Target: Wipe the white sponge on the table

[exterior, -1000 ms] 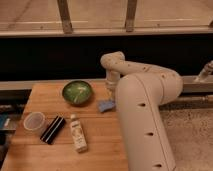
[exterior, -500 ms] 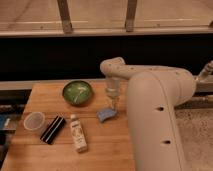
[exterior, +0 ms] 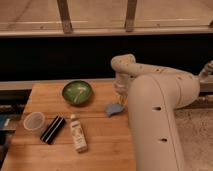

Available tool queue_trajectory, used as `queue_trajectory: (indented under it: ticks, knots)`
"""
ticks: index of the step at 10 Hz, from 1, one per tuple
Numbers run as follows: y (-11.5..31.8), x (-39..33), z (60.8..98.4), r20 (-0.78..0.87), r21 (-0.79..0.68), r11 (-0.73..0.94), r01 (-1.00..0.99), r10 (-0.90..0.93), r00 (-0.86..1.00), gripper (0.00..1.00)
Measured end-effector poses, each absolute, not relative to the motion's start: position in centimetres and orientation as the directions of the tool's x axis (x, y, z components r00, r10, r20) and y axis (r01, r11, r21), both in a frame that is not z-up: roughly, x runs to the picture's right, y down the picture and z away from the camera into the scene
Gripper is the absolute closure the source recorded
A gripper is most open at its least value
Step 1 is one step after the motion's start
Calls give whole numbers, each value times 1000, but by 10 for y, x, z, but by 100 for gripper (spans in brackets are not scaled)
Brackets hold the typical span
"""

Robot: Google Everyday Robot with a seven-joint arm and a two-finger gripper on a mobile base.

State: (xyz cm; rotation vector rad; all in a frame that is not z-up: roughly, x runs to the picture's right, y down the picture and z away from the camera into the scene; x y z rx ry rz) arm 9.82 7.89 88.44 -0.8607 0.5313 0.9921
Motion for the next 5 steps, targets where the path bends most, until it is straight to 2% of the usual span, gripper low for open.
queue_trajectory:
  ticks: [5]
  knots:
    - [57, 77, 900, -712, -388, 278, -879, 516, 477, 20]
